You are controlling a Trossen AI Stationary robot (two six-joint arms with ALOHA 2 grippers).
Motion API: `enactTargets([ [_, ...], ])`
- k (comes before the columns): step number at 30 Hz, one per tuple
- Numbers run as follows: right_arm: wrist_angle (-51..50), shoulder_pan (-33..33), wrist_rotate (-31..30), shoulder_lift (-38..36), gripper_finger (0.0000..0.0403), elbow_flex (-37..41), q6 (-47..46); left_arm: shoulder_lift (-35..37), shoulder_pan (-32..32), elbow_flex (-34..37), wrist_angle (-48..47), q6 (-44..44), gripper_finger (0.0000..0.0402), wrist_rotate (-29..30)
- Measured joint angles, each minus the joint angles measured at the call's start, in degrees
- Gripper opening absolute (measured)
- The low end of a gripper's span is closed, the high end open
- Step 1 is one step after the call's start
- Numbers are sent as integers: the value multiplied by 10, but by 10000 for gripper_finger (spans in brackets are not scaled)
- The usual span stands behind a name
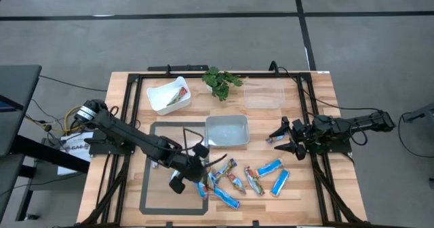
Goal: Pick and place Granola Bars by type
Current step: Put the red granola bar into the white bin
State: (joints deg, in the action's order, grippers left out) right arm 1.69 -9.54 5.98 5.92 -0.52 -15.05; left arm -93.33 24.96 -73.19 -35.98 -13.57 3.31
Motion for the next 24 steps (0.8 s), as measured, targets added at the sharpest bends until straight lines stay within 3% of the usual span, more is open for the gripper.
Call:
enactTargets([
  [4, 0, 0, 0, 0, 265, 0, 0, -30, 9, 22, 4, -1, 16, -10],
  [10, -1, 0, 0, 0, 265, 0, 0, -73, 10, 34, 43, -18, 35, -89],
  [15, -2, 0, 0, 0, 265, 0, 0, -84, 7, 33, 61, -22, 108, -102],
  [20, -3, 0, 0, 0, 265, 0, 0, -93, 5, 34, 52, -49, 189, -66],
  [24, -3, 0, 0, 1, 265, 0, 0, -125, 3, 34, 54, -80, 229, -56],
])
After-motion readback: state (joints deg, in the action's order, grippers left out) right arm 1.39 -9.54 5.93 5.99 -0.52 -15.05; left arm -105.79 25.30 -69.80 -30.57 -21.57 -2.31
